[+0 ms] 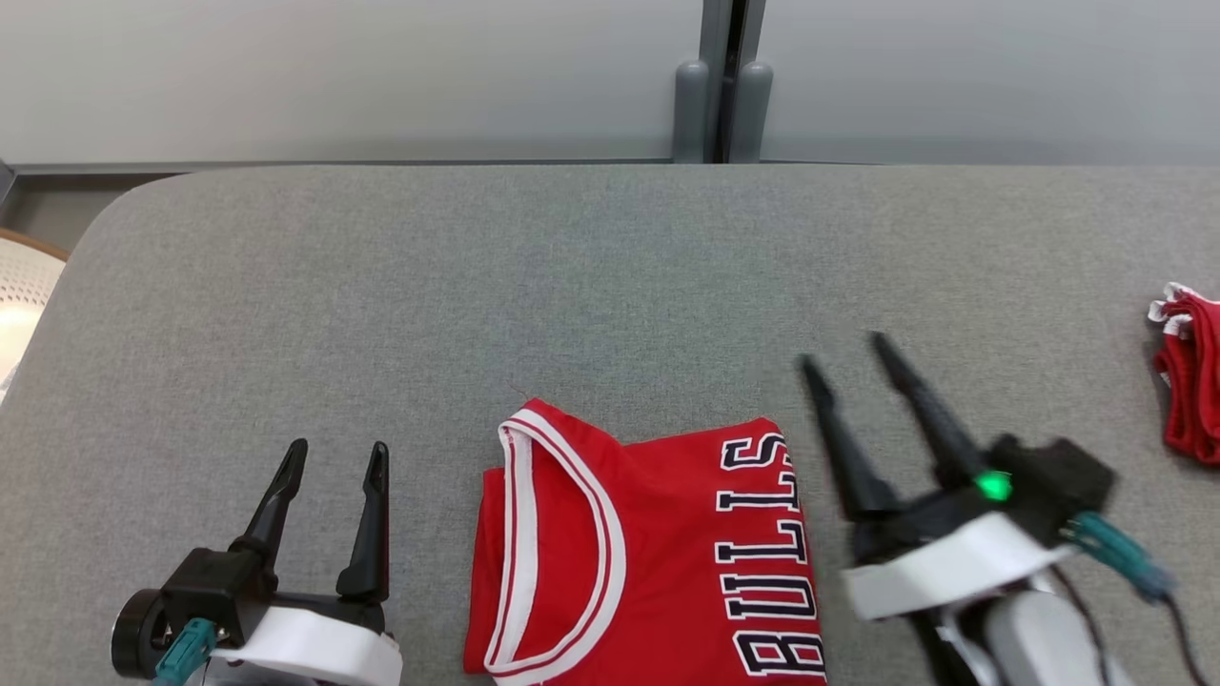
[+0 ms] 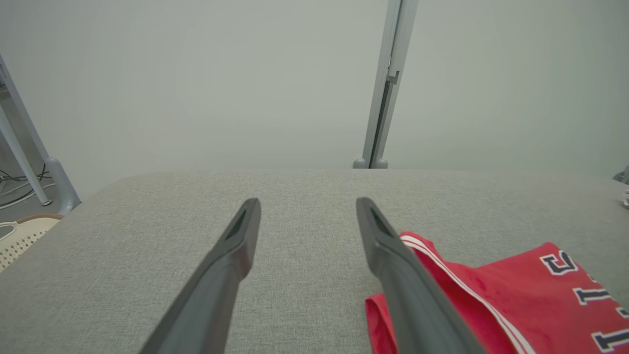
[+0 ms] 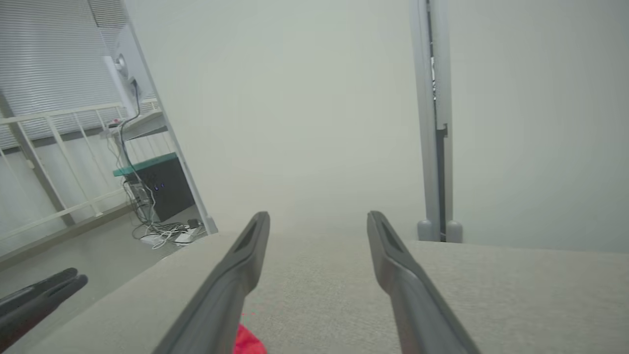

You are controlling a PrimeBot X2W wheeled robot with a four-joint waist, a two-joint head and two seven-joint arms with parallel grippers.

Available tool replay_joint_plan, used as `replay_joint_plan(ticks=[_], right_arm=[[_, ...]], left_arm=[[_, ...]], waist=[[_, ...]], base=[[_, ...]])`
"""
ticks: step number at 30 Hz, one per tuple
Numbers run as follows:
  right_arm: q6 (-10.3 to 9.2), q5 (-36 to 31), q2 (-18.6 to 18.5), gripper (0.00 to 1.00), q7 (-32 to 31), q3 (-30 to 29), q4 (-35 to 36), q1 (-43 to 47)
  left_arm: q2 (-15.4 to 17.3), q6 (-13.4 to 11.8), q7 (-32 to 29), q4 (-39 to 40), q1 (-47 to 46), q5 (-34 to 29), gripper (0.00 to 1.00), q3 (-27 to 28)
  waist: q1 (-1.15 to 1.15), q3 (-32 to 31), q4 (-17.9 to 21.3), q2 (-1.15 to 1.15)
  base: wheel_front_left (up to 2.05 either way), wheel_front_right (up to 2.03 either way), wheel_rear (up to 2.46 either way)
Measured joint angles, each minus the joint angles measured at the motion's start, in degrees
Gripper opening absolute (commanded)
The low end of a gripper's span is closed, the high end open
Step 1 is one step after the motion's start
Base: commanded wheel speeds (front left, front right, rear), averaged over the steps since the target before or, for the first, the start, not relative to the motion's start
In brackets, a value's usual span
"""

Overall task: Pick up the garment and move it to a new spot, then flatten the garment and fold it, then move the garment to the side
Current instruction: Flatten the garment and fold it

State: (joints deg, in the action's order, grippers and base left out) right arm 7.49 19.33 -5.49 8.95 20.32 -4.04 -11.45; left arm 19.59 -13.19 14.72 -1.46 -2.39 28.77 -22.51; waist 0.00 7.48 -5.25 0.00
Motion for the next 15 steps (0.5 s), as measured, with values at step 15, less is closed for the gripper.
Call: replay_joint_plan(ticks=[15], right_arm=[[0.01, -6.37, -1.65, 1.0, -9.42, -19.68, 12.12, 18.19]], left_arm=[[1.92, -1.34, -0.18, 0.74, 4.5, 0.02, 1.0, 0.63]], waist=[[0.0, -5.3, 1.42, 0.0]], base=[[0.0, 0.0, 0.0]])
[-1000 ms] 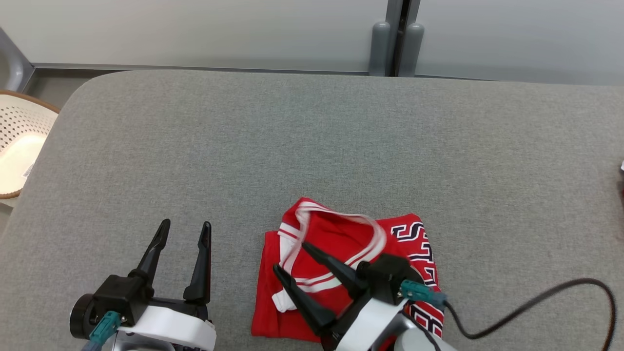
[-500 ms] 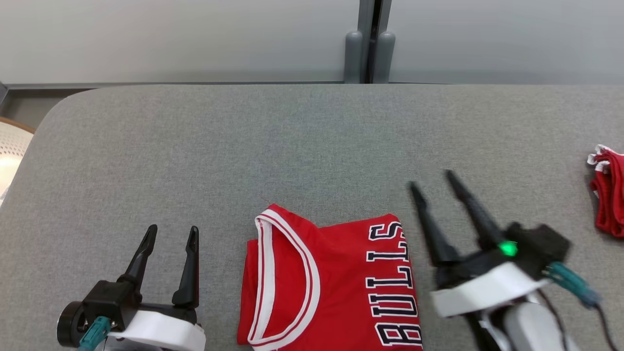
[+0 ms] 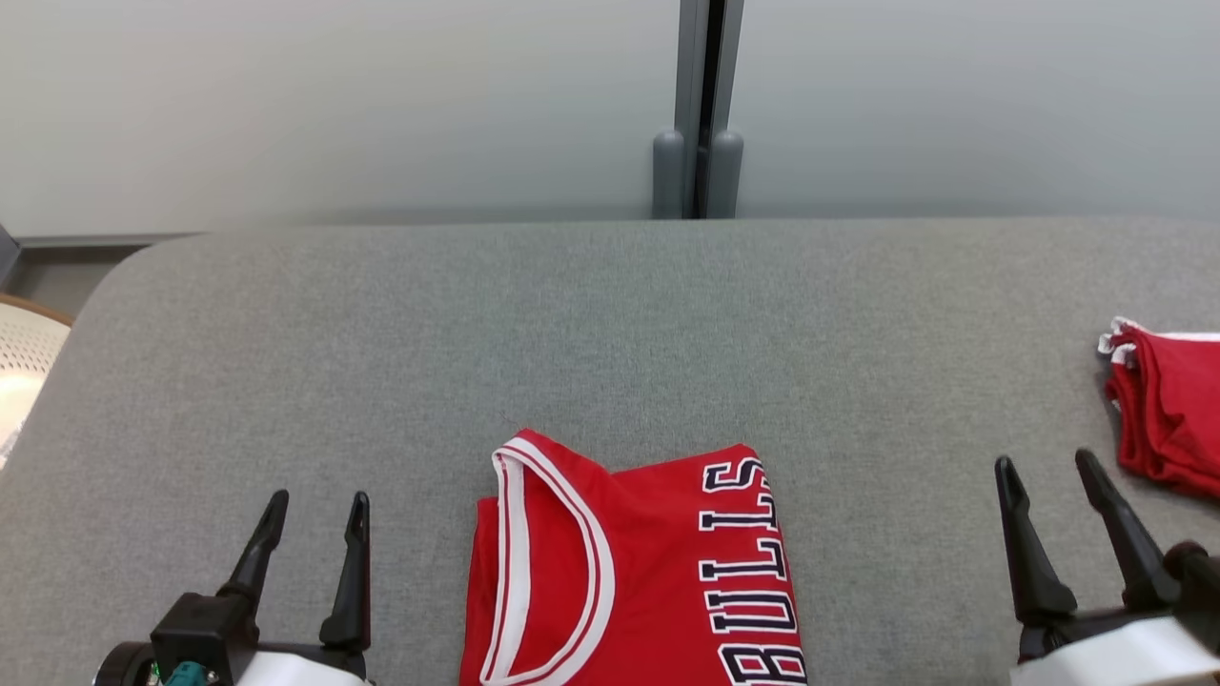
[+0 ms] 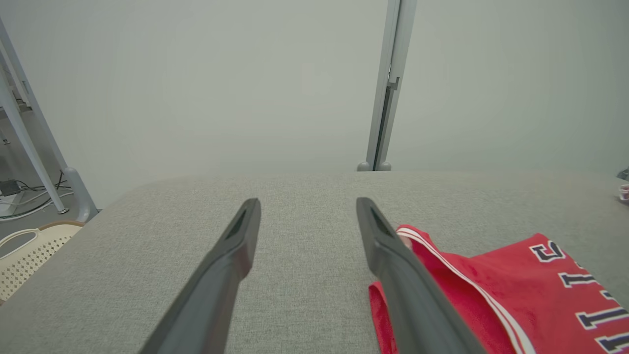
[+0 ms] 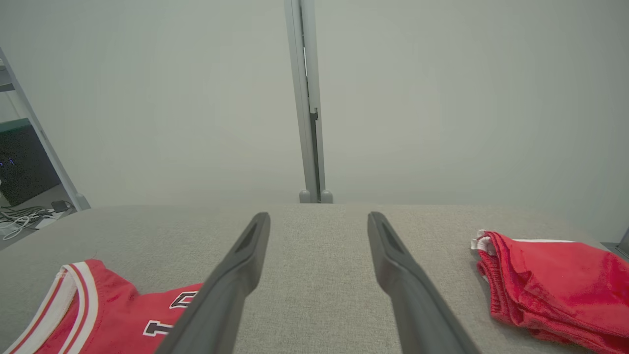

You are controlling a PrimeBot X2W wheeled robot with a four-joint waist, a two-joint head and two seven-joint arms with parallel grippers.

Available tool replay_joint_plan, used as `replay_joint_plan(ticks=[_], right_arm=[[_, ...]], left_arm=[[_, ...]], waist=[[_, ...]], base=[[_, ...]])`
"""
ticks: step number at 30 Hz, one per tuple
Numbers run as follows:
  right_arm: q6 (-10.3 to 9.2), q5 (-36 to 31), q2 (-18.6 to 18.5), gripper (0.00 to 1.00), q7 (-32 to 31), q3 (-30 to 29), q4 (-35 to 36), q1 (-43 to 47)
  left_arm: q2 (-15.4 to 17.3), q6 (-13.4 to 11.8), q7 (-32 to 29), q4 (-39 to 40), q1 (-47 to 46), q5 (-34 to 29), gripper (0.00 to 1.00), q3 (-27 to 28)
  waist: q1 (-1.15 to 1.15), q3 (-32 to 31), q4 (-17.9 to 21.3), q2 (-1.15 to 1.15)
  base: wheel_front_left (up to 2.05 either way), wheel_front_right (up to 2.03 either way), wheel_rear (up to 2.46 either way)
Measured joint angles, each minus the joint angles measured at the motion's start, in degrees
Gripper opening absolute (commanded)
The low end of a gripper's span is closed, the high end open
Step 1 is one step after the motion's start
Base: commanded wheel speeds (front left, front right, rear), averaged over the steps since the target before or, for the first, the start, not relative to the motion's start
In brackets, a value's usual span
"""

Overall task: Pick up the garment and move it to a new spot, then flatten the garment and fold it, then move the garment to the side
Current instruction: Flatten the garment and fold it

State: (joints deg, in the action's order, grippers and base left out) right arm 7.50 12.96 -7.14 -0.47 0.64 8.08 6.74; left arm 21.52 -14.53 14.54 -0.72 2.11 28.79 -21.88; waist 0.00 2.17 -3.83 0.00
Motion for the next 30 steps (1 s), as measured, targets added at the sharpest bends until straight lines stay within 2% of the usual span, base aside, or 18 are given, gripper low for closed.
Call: replay_joint_plan(ticks=[10, 30], right_arm=[[0.0, 0.1, 0.63, 1.0, -2.16, -1.46, 2.59, 5.98], [-0.01, 0.47, 0.7, 1.0, -3.18, -1.58, 3.41, 7.37]], left_arm=[[1.07, -1.46, -1.92, 1.07, 2.94, -0.3, 1.0, -0.97], [1.36, -3.03, -3.0, 2.16, 4.66, 0.62, 1.0, -0.79]], waist=[[0.0, -5.0, -0.59, 0.0], [0.0, -5.87, -0.39, 0.0]], base=[[0.0, 0.0, 0.0], [0.0, 0.0, 0.0]])
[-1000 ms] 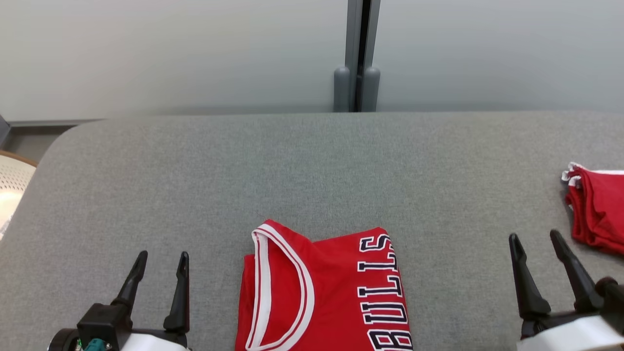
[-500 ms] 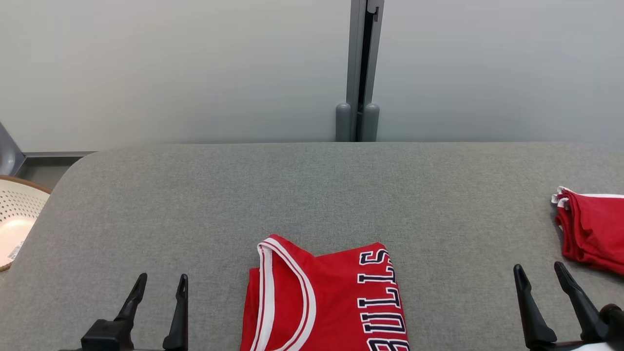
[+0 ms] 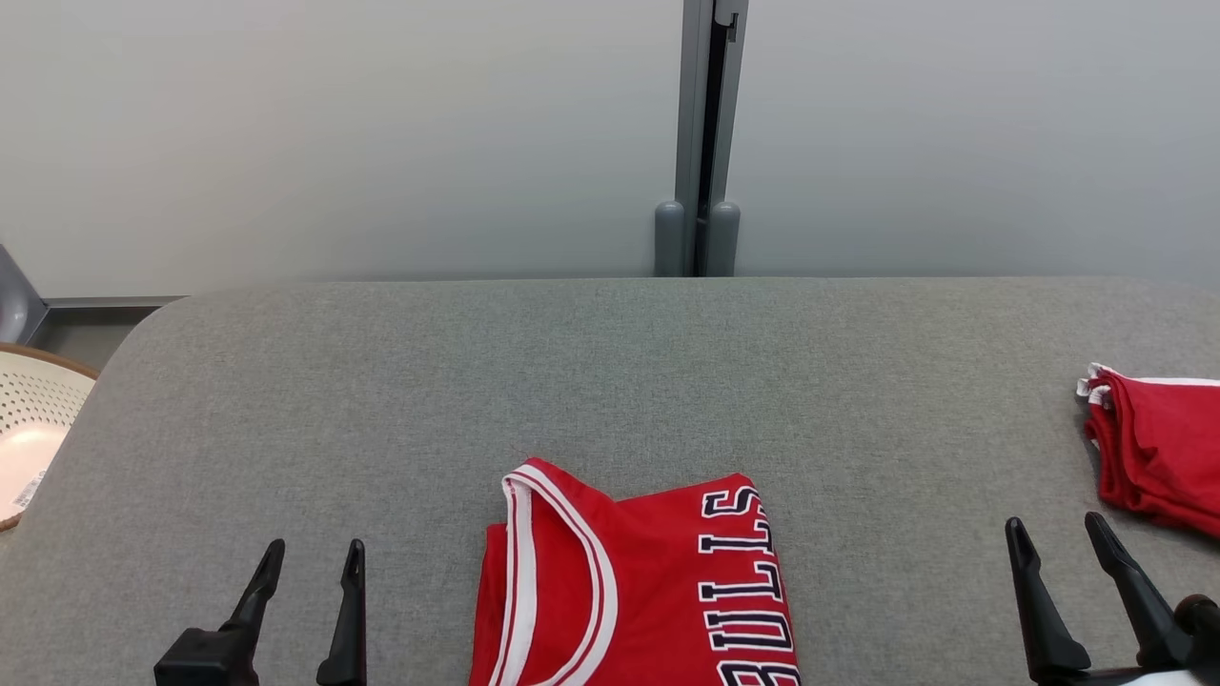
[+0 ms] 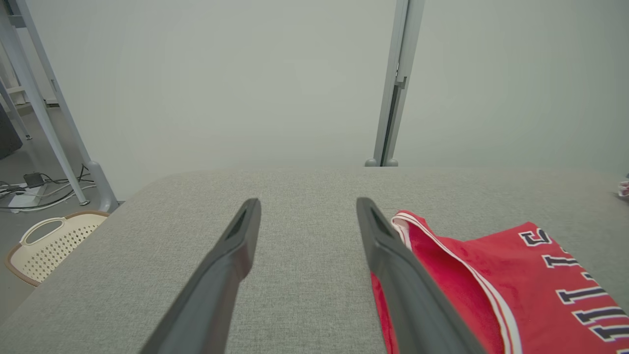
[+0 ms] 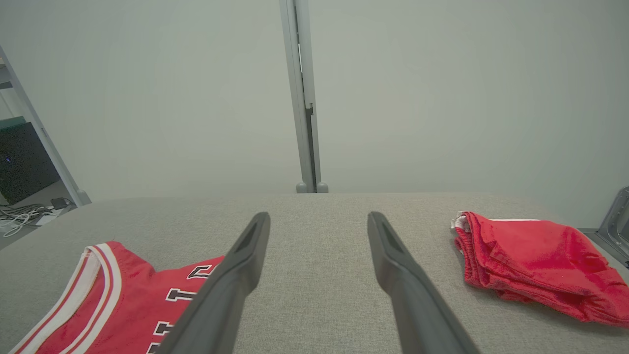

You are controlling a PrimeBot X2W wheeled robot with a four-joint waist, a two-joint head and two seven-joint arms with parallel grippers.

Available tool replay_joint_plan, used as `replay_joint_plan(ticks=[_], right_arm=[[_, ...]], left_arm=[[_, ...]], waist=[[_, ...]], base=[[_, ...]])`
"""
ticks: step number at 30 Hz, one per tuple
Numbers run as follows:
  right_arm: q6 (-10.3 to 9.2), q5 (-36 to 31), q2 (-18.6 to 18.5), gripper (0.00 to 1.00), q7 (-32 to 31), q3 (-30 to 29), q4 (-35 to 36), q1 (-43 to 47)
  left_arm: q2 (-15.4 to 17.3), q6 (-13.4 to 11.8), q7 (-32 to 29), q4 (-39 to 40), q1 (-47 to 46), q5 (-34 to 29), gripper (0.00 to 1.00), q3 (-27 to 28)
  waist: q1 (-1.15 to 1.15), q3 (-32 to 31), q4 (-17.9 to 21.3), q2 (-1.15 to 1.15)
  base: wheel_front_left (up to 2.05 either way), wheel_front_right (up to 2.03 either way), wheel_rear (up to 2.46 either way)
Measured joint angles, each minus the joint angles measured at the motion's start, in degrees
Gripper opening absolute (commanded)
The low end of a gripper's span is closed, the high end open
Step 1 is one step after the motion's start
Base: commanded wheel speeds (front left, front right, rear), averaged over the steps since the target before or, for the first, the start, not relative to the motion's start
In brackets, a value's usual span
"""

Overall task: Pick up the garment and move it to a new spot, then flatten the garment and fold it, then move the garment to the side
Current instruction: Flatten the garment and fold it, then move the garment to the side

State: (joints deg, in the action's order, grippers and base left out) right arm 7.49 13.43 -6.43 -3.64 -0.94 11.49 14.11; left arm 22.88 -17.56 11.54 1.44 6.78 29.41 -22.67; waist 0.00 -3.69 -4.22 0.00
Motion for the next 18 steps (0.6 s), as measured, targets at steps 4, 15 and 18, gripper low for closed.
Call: replay_joint_plan(ticks=[4, 15, 18], right_arm=[[0.01, -0.03, 0.07, 1.0, -0.26, 0.0, 0.02, 0.03], [0.0, -0.38, 0.07, 1.0, -0.99, 0.03, -1.96, 0.29], [0.01, -0.03, 0.12, 1.0, -0.96, 1.92, -5.14, -0.08]], left_arm=[[-0.05, 0.0, 0.0, 0.24, 0.0, 0.05, 1.0, -0.05], [-1.13, 0.38, 1.46, 1.69, -2.69, -0.18, 1.0, -0.16], [-1.72, 0.68, 1.69, 2.05, -4.62, -0.69, 1.0, -0.42]], waist=[[0.0, 0.16, -0.26, 0.0], [0.0, 1.47, -3.3, 0.0], [0.0, 2.3, -5.05, 0.0]], base=[[0.0, 0.0, 0.0], [0.0, 0.0, 0.0], [0.0, 0.0, 0.0]])
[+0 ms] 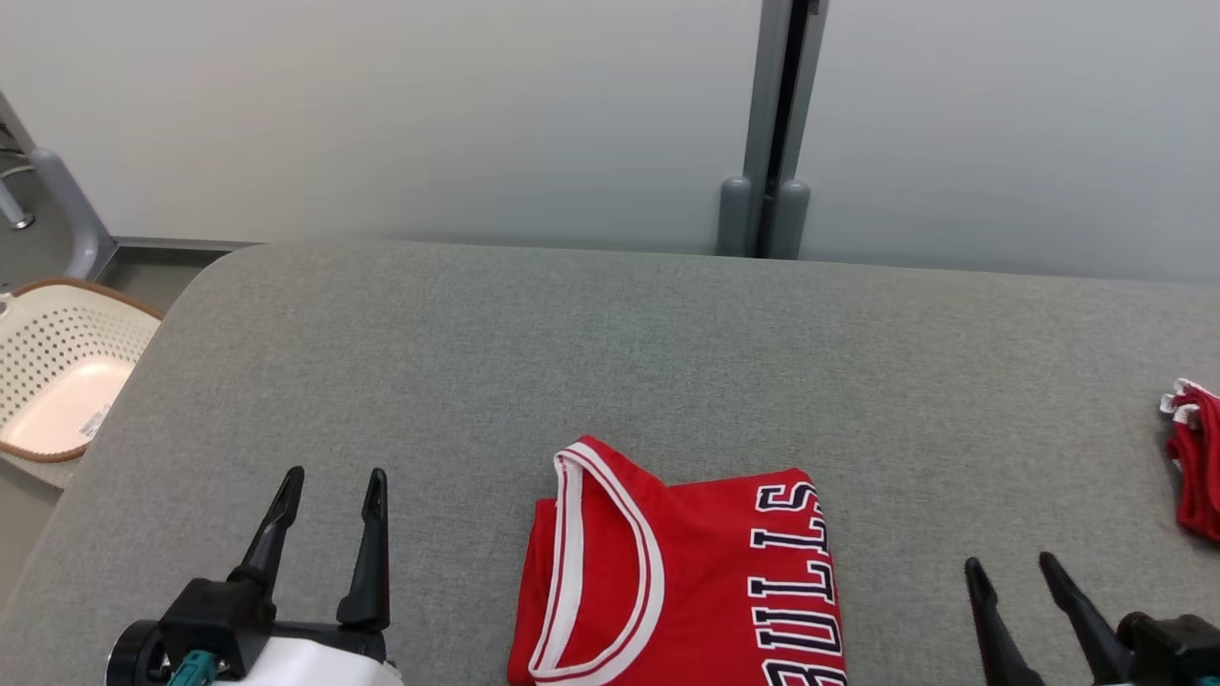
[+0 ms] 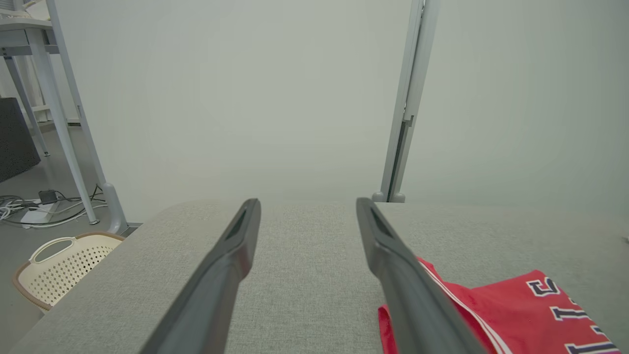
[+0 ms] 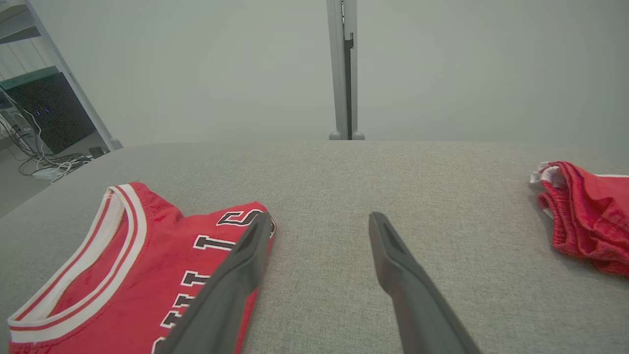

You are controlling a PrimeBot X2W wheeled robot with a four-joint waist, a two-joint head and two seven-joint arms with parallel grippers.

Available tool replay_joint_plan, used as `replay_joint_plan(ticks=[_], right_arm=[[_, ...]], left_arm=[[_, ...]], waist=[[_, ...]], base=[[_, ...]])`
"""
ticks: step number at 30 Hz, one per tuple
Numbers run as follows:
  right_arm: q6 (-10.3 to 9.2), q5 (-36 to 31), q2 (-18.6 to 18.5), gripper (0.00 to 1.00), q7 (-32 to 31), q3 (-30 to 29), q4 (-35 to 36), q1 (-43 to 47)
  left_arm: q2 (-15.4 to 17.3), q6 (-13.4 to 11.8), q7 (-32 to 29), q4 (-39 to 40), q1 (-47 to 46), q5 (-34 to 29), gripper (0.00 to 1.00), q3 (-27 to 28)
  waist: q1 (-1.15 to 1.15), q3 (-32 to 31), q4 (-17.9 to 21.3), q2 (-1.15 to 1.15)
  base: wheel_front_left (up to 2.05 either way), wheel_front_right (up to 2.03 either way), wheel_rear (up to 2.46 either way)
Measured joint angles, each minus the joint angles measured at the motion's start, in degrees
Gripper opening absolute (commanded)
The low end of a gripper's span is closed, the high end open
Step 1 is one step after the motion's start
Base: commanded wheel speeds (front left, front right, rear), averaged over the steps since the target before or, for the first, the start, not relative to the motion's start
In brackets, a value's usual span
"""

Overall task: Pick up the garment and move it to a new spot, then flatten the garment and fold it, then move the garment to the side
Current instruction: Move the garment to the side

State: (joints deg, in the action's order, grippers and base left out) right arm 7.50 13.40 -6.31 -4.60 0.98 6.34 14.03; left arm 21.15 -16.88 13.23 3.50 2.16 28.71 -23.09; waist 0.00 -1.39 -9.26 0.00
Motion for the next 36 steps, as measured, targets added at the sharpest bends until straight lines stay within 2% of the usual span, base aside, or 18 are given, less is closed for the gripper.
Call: replay_joint_plan(ticks=[8, 14, 16, 17, 21, 26, 31, 36], right_arm=[[0.0, 2.85, 1.6, 1.0, 1.4, 7.13, -14.12, -6.49], [0.0, 4.55, 2.63, 1.0, 3.31, 8.9, -26.49, -12.12], [0.0, 5.21, 2.79, 0.38, 3.57, 9.53, -29.25, -13.71], [0.0, 6.2, 2.78, 0.0, 3.47, 9.77, -30.1, -14.38], [0.01, 6.78, 2.44, 0.0, 4.61, 11.38, -31.64, -16.0], [0.07, 5.36, 0.38, 0.0, 6.16, 13.35, -29.28, -16.52], [0.05, 4.08, -3.34, 0.0, 5.52, 14.71, -23.87, -16.91], [0.05, 3.64, -7.75, 0.0, 2.96, 13.46, -18.48, -16.56]], left_arm=[[-1.82, 1.37, 0.94, -0.77, -4.35, -0.49, 1.0, -0.08], [-3.3, 2.82, 1.44, -2.49, -6.59, -0.99, 1.0, 0.12], [-3.71, 3.22, 1.51, -2.86, -6.96, -1.01, 1.0, 0.26], [-3.85, 3.24, 1.52, -3.02, -7.15, -1.05, 1.0, 0.43], [-4.08, 3.7, 1.67, -3.35, -7.21, -1.49, 1.0, 1.37], [-3.93, 3.86, 1.75, -3.11, -7.01, -2.36, 1.0, 2.22], [-3.24, 4.3, 1.76, -2.05, -5.91, -3.03, 1.0, 2.98], [-2.77, 4.69, 1.76, -0.47, -5.95, -3.88, 1.0, 3.07]], waist=[[0.0, 4.62, -4.4, 0.0], [0.0, 7.68, -6.88, 0.0], [0.0, 8.26, -7.44, 0.0], [0.0, 8.45, -7.6, 0.0], [0.0, 8.77, -7.31, 0.0], [0.0, 8.66, -5.3, 0.0], [0.0, 8.45, -0.98, 0.0], [0.0, 8.57, 4.76, 0.0]], base=[[0.0, 0.0, 0.0], [0.0, 0.0, 0.0], [0.0, 0.0, 0.0], [0.0, 0.0, 0.0], [0.0, 0.0, 0.0], [0.0, 0.0, 0.0], [0.0, 0.0, 0.0], [0.0, 0.0, 0.0]])
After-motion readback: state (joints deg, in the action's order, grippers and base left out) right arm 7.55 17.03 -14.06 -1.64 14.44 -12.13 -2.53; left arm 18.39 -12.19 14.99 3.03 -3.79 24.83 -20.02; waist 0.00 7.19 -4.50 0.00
